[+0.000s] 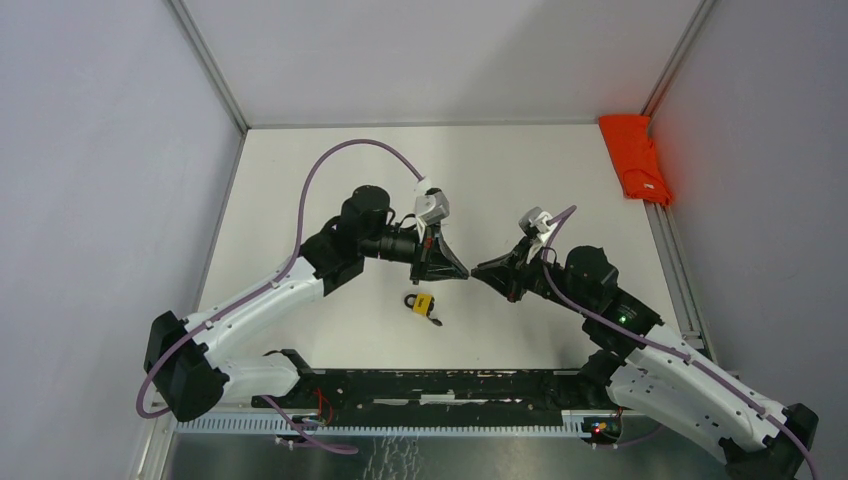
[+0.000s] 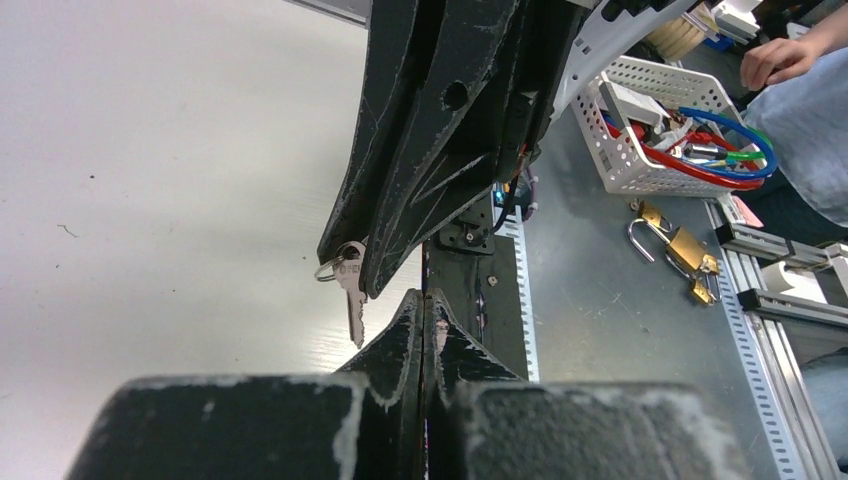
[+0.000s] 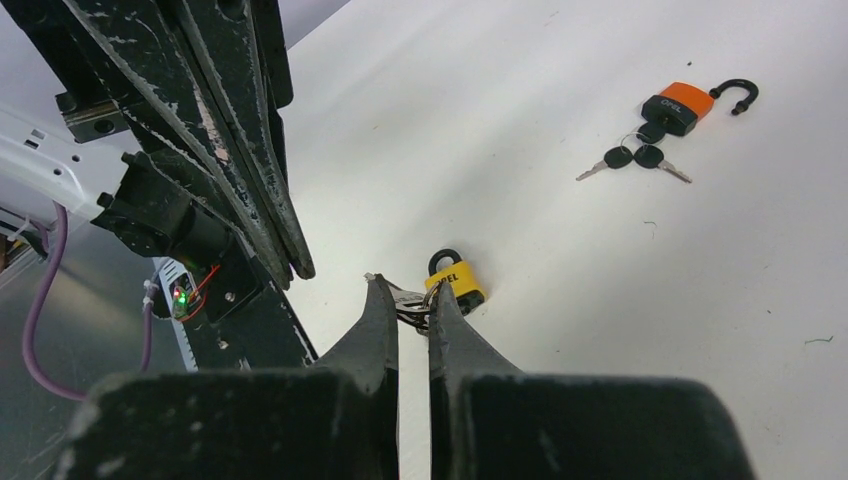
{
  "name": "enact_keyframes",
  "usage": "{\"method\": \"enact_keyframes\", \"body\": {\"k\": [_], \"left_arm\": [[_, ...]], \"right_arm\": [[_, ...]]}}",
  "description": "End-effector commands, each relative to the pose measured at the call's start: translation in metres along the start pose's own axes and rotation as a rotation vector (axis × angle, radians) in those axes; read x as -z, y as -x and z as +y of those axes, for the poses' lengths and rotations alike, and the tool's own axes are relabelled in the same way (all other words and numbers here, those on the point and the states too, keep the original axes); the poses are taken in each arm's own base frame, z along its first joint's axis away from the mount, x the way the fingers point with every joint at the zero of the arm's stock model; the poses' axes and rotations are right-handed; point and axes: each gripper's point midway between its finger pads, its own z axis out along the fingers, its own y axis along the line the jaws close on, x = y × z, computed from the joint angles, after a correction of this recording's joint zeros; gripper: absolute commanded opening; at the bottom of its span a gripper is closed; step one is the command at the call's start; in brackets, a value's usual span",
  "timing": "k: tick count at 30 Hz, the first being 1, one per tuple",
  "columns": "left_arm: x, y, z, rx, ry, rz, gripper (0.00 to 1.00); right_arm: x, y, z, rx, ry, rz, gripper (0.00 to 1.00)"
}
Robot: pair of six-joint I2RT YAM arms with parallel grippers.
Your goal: Unlock with the key
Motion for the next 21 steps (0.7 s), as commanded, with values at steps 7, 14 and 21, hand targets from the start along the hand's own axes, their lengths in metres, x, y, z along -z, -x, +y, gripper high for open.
{"method": "enact_keyframes", "body": {"k": [7, 14, 21], "left_arm": [[-0.003, 0.005, 0.016, 0.019, 0.080, -0.029, 0.08], [0.003, 0.003, 0.047, 0.026, 0.266, -0.078, 0.13], [0.011, -0.014, 0.073, 0.083, 0.421, -0.057, 0.12]], "right_arm": [[0.001, 0.021, 0.003, 0.026, -0.002, -0.051, 0.00], [-0.002, 0.000, -0.015, 0.001, -0.088, 0.017, 0.00], [-0.015, -0.040, -0.029, -0.070, -0.113, 0.092, 0.00]]}}
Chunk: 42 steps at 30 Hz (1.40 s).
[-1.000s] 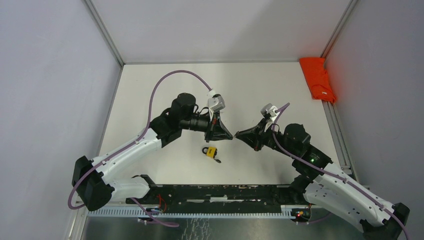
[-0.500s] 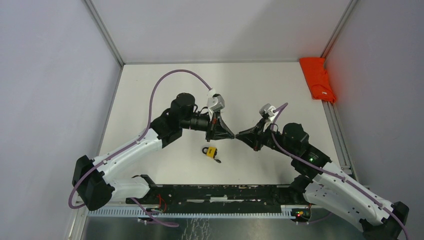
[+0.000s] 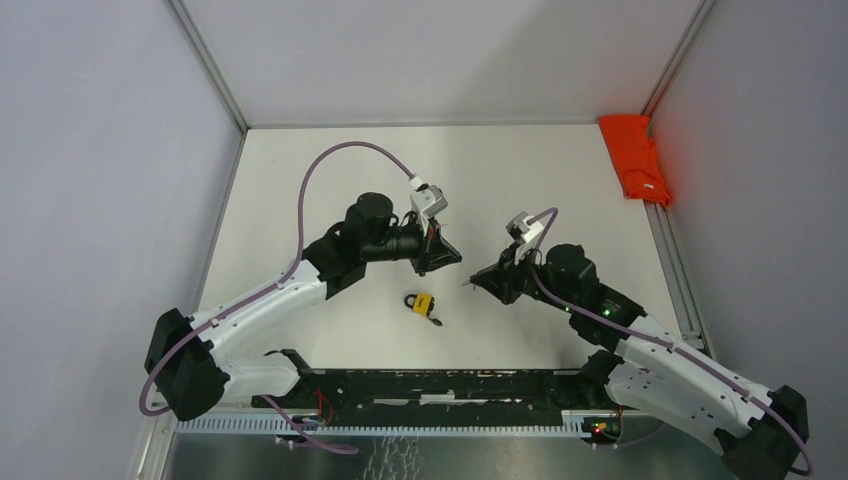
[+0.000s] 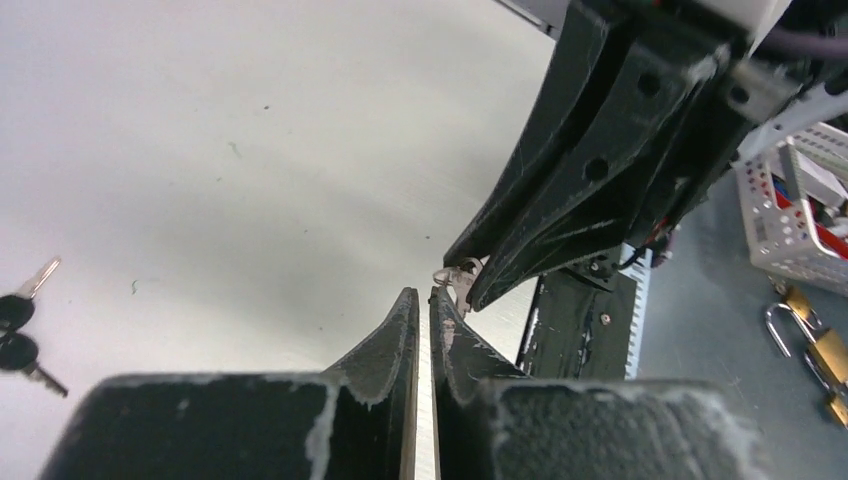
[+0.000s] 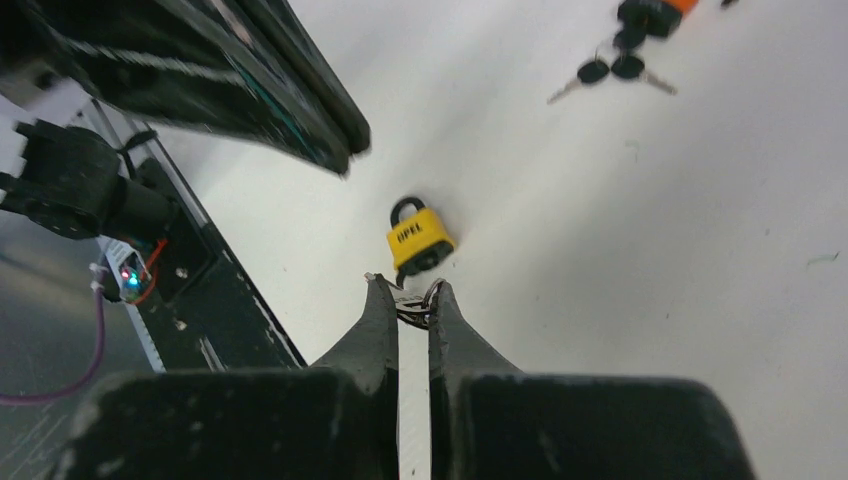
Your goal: Unlock with the key
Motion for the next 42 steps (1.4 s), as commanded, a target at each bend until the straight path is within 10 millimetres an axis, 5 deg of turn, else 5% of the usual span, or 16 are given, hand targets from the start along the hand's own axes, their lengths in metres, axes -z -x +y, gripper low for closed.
{"method": "enact_keyframes", "body": {"k": [1, 10, 28, 42], "left_arm": [[0.003, -0.001, 0.017, 0.051, 0.114, -0.035, 0.12], [0.008, -0.011, 0.011, -0.016, 0.063, -0.164, 0.29], [0.054, 0.061, -0.068, -0.305, -0.193, -0.402, 0.52], [0.041, 0.075, -0.051, -0.411, -0.019, -0.398, 0.58]], "right_arm": [[-0.007, -0.009, -0.007, -0.046, -0.022, -0.017, 0.00], [0.011, 0.040, 0.015, -0.048, 0.020, -0.095, 0.00], [0.048, 0.146, 0.083, -0.065, 0.243, -0.293, 0.00], [0.042, 0.160, 0.092, -0.075, 0.280, -0.294, 0.00]]}}
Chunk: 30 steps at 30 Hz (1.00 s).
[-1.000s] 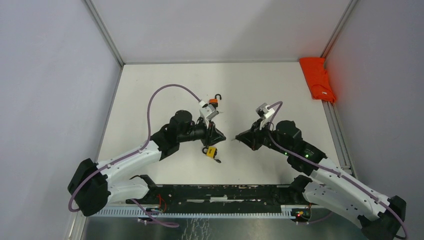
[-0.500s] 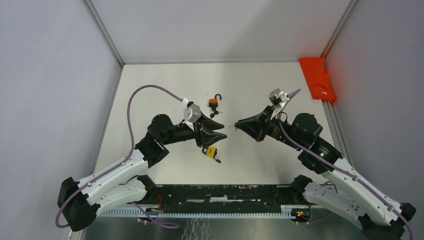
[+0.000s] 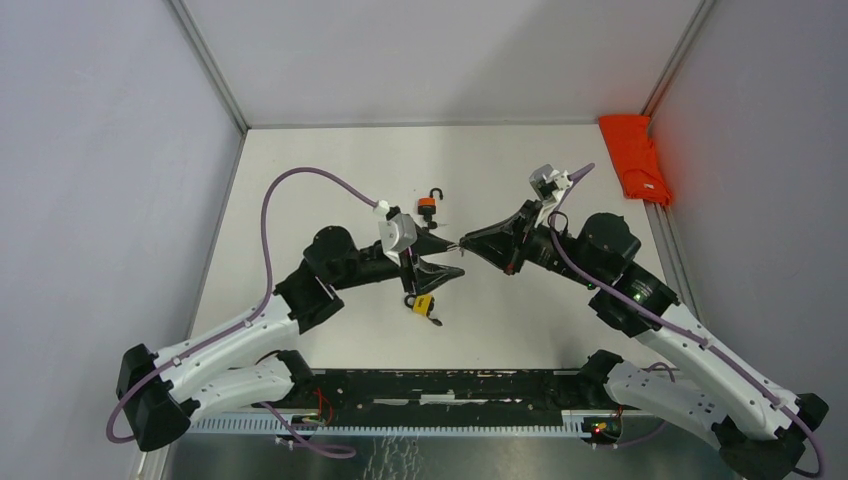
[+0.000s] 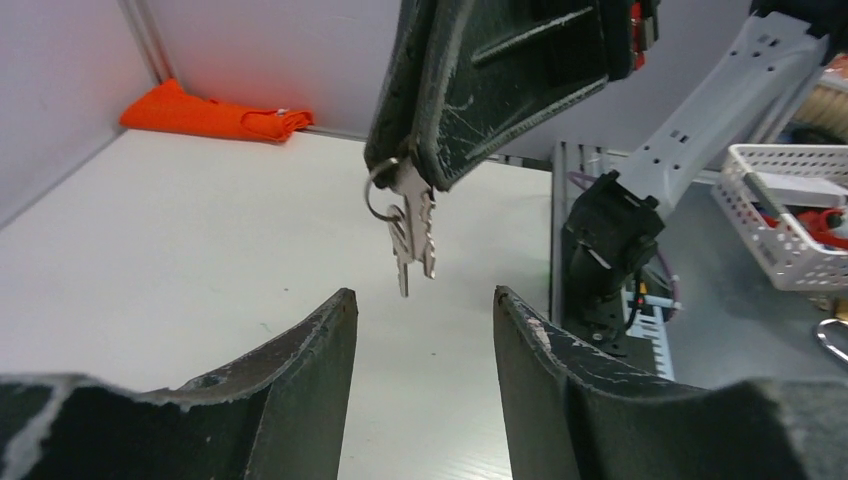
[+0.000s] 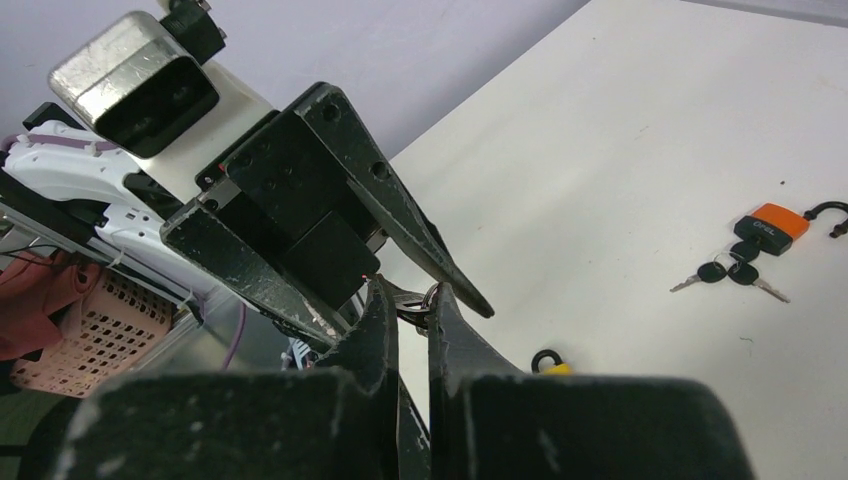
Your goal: Unlock with the key
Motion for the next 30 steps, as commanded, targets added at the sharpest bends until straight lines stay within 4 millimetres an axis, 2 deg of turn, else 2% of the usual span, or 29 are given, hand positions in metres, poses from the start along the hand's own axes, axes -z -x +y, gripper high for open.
{"method": "enact_keyframes", "body": {"k": [1, 13, 24, 30], "left_arm": [[-0.006, 0.021, 0.015, -0.110, 0.064, -0.030, 0.58], [-0.021, 0.005, 0.014, -0.083, 0.060, 0.004, 0.56], [-0.014, 0.026, 0.002, -0.082, 0.036, -0.046, 0.56], [-0.015, 0.028, 0.003, -0.084, 0.039, -0.051, 0.50]], "right_arm": [[0.002, 0.028, 0.019, 0.014, 0.058, -0.074, 0.00], [0.002, 0.023, 0.018, -0.001, 0.056, -0.064, 0.00], [0.003, 0.013, 0.011, -0.018, 0.044, -0.054, 0.00], [0.003, 0.009, 0.010, -0.026, 0.043, -0.050, 0.00]]}}
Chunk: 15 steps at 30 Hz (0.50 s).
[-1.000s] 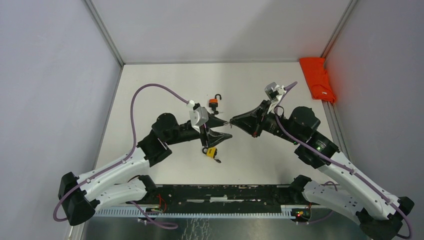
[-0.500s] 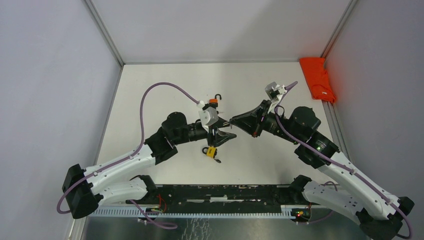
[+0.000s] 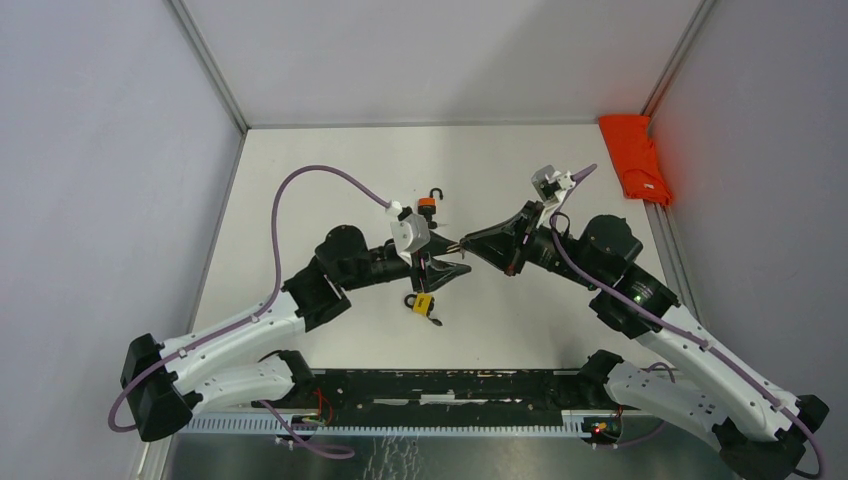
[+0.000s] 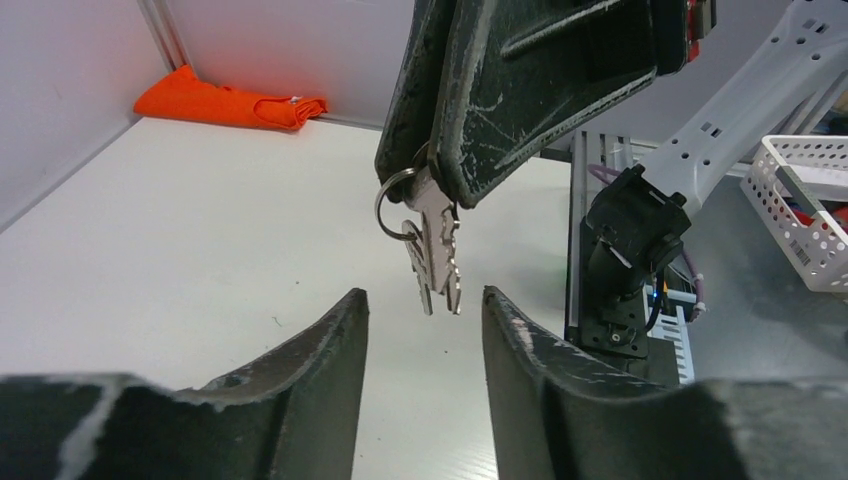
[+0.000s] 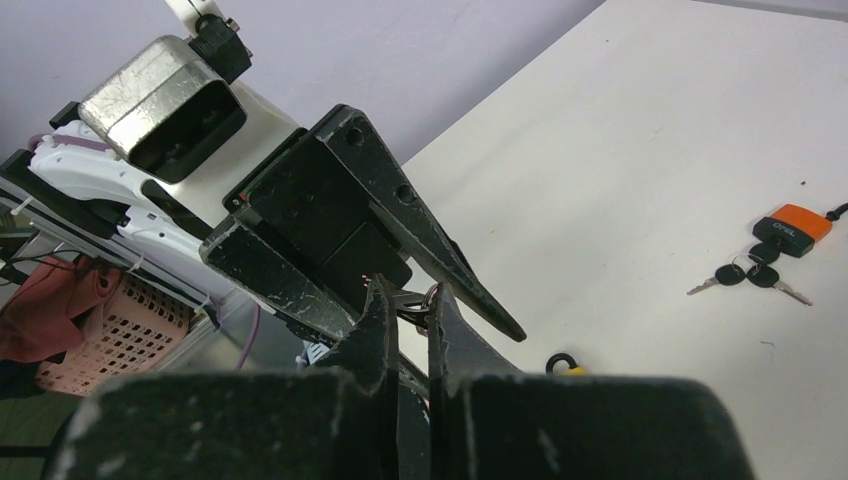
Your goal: Unlock with the key
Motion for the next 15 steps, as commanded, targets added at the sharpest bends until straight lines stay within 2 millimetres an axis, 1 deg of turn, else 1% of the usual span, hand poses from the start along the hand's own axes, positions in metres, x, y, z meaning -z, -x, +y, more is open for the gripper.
{"method": "enact_keyframes", "body": {"k": [1, 4, 8, 11, 12, 15], "left_arm": [[-0.0018, 0.0336, -0.0006, -0.052, -0.003, -0.084, 0.47], [-0.0032, 0.0328, -0.0029, -0.025, -0.011, -0.080, 0.30], [-0.0028, 0.0325, -0.0014, -0.022, -0.002, -0.081, 0.19], [-0.0017, 0.0330, -0.0007, -0.022, 0.007, -0.084, 0.06], [-0.0008, 0.0333, 0.0003, -0.021, 0.014, -0.086, 0.02], [0.0023, 0.0352, 0.0031, -0.022, 0.037, -0.091, 0.02]], "right_arm": [[0.0017, 0.0081, 0.0058, 0.002, 0.025, -0.042, 0.00], [0.0017, 0.0085, 0.0067, -0.002, 0.030, -0.046, 0.00], [0.0025, 0.0090, 0.0076, -0.004, 0.032, -0.047, 0.00], [0.0039, 0.0085, 0.0066, -0.004, 0.025, -0.049, 0.00], [0.0046, 0.0086, 0.0062, -0.004, 0.022, -0.052, 0.00], [0.0071, 0.0079, 0.0049, -0.002, 0.015, -0.053, 0.00]]}}
